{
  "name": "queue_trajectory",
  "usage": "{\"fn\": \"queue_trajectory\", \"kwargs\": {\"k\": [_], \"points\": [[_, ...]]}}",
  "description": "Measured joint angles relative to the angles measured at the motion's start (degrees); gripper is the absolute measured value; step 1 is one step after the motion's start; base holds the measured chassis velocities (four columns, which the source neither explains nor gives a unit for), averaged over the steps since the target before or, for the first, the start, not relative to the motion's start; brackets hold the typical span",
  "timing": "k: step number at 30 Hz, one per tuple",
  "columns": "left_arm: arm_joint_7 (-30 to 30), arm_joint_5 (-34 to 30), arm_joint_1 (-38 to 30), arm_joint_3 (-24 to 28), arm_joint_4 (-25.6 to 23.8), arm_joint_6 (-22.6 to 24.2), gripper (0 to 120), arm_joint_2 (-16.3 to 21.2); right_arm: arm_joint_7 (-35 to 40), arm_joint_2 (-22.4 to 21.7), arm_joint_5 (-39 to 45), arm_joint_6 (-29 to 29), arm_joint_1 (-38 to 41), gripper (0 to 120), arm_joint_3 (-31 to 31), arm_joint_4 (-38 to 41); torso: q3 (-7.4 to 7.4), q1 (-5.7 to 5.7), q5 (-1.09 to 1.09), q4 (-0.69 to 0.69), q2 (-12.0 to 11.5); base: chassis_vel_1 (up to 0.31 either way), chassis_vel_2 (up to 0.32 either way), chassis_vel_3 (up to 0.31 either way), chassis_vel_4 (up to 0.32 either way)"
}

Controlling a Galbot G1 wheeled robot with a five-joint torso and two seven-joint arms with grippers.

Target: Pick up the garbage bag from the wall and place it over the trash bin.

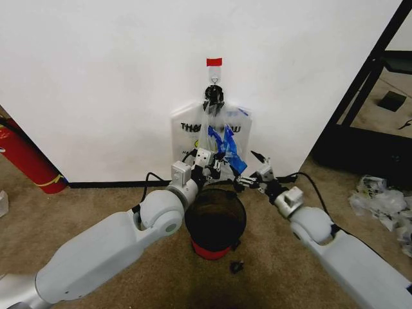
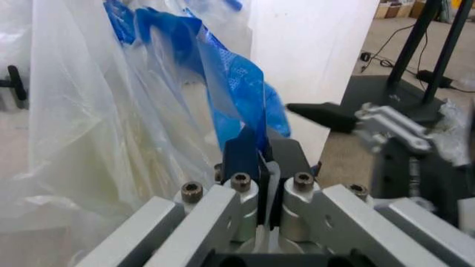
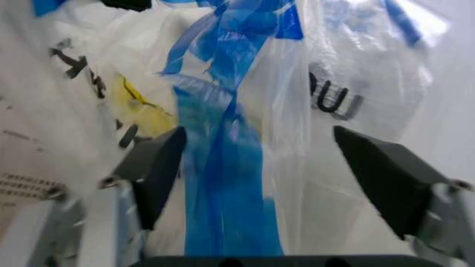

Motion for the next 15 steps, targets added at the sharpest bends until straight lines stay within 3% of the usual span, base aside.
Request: {"fn": "queue_trajectory", "kwargs": {"k": [10,12,15], "points": [[-0.07,-0.37,-0.07,-0.01,0.04,-0.01,0,-0.05,-0.03,1.79,0.03,0.02,2.20,34,-2.41,-1.49,0.00,0.00,0.00,-0.01,0.00,0.000,0.000,0.000,0.000],[-0.08,-0.39,-0.08,0.00,0.04,0.00,0,-0.03,-0.03,1.85,0.02,0.02,2.25,32,-2.43,-1.64,-0.01,0.00,0.00,-0.02,0.00,0.000,0.000,0.000,0.000],[-0.11,-0.42,-0.09,0.03,0.09,-0.01,0,0.00,0.05,2.18,0.05,0.06,2.46,17,-2.46,-1.94,0.00,0.00,0.00,0.00,0.00,0.000,0.000,0.000,0.000]]}}
